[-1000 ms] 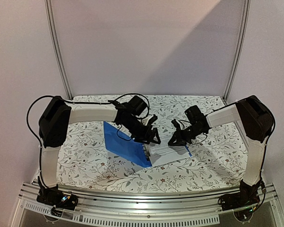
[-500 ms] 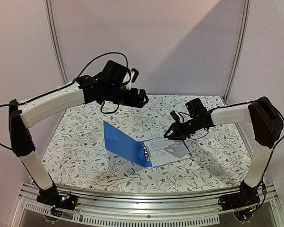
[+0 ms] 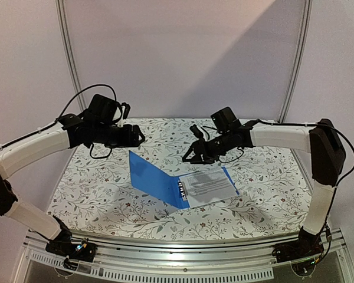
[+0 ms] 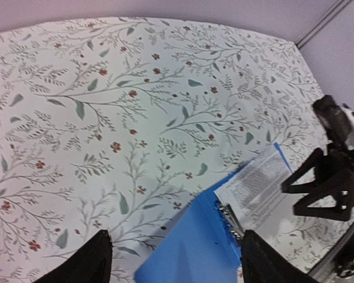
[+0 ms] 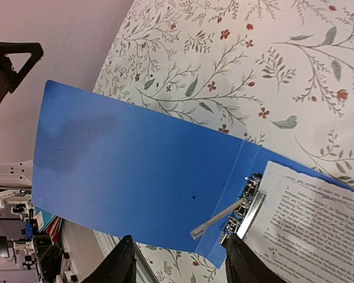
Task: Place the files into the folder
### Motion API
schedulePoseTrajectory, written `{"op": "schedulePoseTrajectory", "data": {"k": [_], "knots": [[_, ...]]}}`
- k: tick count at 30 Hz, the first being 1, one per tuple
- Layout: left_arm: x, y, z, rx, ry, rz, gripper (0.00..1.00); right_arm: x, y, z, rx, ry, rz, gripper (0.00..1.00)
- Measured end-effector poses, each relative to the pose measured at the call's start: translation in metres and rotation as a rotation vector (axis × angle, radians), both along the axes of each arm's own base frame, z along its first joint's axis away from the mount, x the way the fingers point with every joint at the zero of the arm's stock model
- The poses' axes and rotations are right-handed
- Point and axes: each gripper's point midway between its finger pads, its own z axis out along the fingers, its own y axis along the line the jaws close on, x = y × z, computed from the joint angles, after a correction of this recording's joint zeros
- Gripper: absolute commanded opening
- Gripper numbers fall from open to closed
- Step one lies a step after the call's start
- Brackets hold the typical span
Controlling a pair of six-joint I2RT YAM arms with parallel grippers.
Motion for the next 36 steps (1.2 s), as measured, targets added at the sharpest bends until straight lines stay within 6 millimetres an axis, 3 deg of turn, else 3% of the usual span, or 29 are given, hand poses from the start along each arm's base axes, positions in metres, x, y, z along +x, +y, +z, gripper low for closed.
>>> {"op": "schedulePoseTrajectory", "data": {"k": [2, 7, 11, 13, 15, 21, 24, 28, 33, 36], "knots": [[-0.007, -0.011, 0.000, -0.027, 0.017, -0.042, 0.70, -0.005, 0.010, -0.008, -0.009, 0.021, 0.024, 0.48], [-0.017, -0.032, 0.010, -0.032, 0.003, -0.094, 0.66, -0.027, 0.021, -0.054, -0.067, 0.167, 0.056, 0.43], [-0.002, -0.056, 0.035, -0.049, -0.032, -0.085, 0.63, -0.035, 0.020, -0.071, -0.094, 0.246, 0.050, 0.38], [0.007, -0.066, 0.034, -0.059, -0.023, -0.069, 0.59, -0.037, 0.020, -0.070, -0.091, 0.262, 0.051, 0.36], [0.013, -0.074, 0.019, -0.059, 0.014, -0.050, 0.54, -0.038, 0.021, -0.070, -0.084, 0.273, 0.053, 0.35], [0.016, -0.096, -0.049, -0.020, 0.173, -0.006, 0.52, -0.051, 0.012, -0.086, -0.103, 0.327, 0.051, 0.38], [0.016, -0.112, -0.067, -0.006, 0.219, -0.002, 0.41, -0.056, 0.005, -0.093, -0.134, 0.336, 0.043, 0.42], [0.021, -0.131, -0.087, 0.000, 0.258, 0.005, 0.40, -0.060, -0.008, -0.095, -0.169, 0.317, 0.026, 0.43], [0.020, -0.137, -0.130, 0.038, 0.339, 0.026, 0.37, -0.071, -0.031, -0.093, -0.182, 0.308, 0.003, 0.43], [0.015, -0.139, -0.151, 0.054, 0.386, 0.032, 0.29, -0.067, -0.036, -0.089, -0.167, 0.292, -0.013, 0.43]]}}
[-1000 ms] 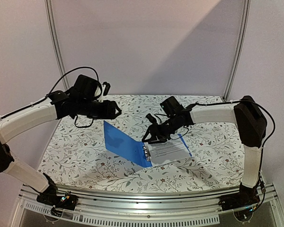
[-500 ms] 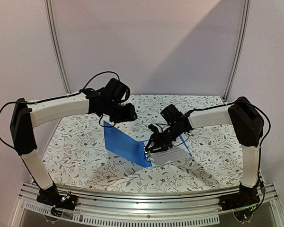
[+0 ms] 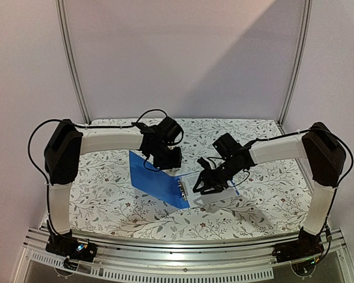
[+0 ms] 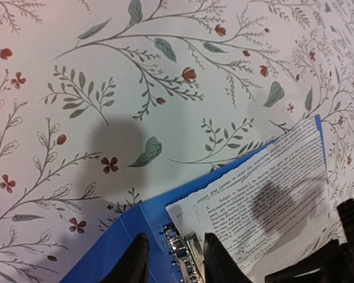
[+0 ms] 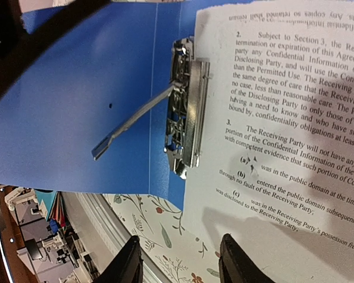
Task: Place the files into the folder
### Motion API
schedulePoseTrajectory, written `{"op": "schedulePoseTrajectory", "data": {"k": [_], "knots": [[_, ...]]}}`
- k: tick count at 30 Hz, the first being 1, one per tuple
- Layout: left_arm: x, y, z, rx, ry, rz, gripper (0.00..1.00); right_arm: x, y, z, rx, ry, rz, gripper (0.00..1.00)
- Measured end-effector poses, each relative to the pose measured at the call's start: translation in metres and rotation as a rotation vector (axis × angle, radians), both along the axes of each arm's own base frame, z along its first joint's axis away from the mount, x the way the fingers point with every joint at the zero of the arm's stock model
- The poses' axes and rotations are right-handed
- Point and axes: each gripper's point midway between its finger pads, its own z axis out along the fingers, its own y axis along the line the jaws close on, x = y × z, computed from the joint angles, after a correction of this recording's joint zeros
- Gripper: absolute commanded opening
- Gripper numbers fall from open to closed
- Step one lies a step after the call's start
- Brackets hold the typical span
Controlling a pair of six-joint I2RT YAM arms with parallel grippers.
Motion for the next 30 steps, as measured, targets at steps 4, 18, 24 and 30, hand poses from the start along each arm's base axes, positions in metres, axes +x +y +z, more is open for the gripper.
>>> {"op": "schedulePoseTrajectory", "data": {"k": [4, 18, 24, 30], "knots": [[-0.007, -0.004, -0.010, -0.001, 0.033, 0.002, 0.26, 0.008, 0.003, 0.006, 0.032, -0.032, -0.012, 0.43], [-0.014, -0.010, -0.013, -0.038, 0.074, 0.023, 0.27, 0.027, 0.040, 0.014, 0.202, 0.049, -0.057, 0.38], [-0.016, -0.008, -0.018, -0.029, 0.082, 0.024, 0.27, 0.026, 0.045, 0.010, 0.224, 0.096, -0.068, 0.35], [-0.019, -0.005, -0.024, -0.018, 0.091, 0.025, 0.27, 0.027, 0.055, 0.018, 0.268, 0.107, -0.064, 0.30]]}}
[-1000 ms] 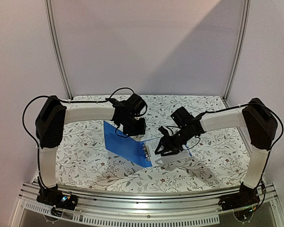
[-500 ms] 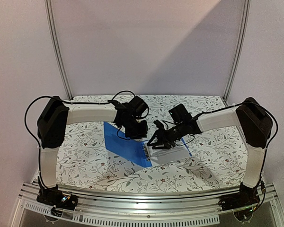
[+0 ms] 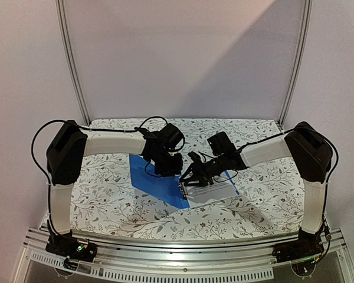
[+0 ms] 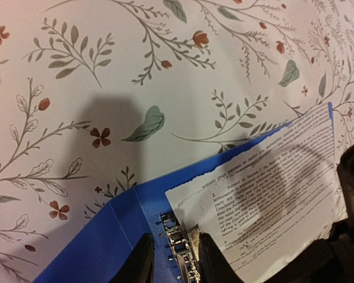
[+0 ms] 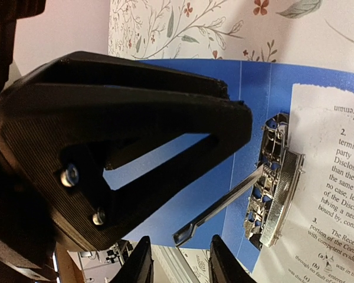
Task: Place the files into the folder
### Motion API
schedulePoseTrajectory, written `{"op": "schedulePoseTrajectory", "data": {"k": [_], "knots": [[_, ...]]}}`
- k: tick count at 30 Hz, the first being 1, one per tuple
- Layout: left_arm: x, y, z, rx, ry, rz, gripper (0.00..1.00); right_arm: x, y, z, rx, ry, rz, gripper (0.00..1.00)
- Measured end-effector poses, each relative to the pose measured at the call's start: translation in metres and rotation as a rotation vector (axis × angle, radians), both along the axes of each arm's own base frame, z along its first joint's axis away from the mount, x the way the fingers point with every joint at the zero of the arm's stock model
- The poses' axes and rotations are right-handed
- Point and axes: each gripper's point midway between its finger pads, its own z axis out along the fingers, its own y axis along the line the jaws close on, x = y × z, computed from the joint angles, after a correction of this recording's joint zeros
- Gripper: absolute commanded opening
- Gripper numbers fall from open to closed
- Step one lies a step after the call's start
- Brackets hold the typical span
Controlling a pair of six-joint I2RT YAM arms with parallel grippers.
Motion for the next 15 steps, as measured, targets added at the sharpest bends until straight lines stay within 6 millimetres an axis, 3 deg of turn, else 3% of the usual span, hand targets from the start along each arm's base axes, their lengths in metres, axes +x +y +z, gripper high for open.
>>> {"op": "schedulePoseTrajectory", "data": {"k": [15], "knots": [[-0.002, 0.002, -0.003, 0.007, 0.005, -0.001, 0.25, -0.003, 0.005, -0.010, 0.014, 0.060, 0.009, 0.19]]}}
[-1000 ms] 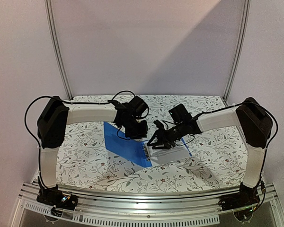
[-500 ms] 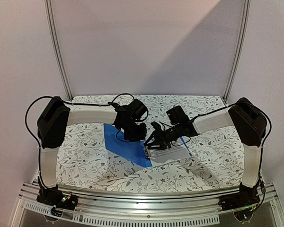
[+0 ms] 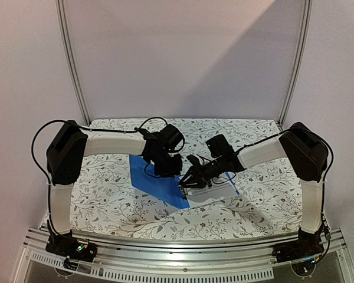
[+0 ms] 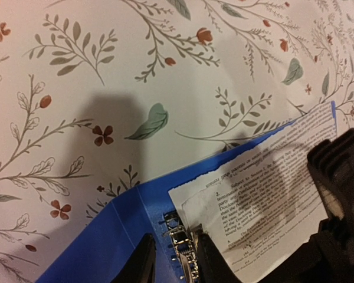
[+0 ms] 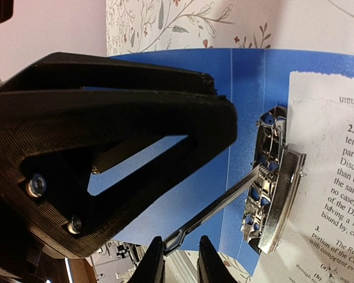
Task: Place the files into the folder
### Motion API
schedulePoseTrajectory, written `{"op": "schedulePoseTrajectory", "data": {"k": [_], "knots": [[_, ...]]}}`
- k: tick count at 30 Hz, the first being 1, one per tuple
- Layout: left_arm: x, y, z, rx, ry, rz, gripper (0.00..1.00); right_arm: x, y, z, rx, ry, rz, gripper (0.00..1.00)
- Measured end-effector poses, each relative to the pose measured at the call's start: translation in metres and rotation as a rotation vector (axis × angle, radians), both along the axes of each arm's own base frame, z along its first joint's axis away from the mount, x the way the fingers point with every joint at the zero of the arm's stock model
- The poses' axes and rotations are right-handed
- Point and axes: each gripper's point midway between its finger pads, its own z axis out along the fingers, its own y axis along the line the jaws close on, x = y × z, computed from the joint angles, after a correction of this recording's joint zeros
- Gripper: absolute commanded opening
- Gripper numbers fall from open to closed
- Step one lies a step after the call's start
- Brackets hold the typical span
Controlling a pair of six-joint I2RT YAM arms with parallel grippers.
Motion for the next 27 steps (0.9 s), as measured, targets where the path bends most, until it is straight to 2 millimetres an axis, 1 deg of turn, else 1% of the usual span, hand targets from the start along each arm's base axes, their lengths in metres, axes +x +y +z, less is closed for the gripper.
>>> {"op": "schedulePoseTrajectory", "data": {"k": [9, 15, 19, 27], "knots": [[-0.0001, 0.0001, 0.0000, 0.001, -0.001, -0.003, 0.25, -0.0018, 0.0025, 0.0027, 0.020, 0.019, 0.007, 0.20], [0.0000, 0.0000, 0.0000, 0.001, -0.001, -0.003, 0.24, -0.0030, 0.0038, 0.0040, 0.025, 0.027, 0.008, 0.16], [-0.0004, -0.0001, -0.0002, 0.001, 0.000, -0.005, 0.23, -0.0027, 0.0049, 0.0048, 0.030, 0.030, 0.005, 0.11], [-0.0026, -0.0016, -0.0003, 0.005, -0.003, -0.019, 0.23, -0.0048, 0.0053, 0.0040, 0.036, 0.044, 0.003, 0.10]]}}
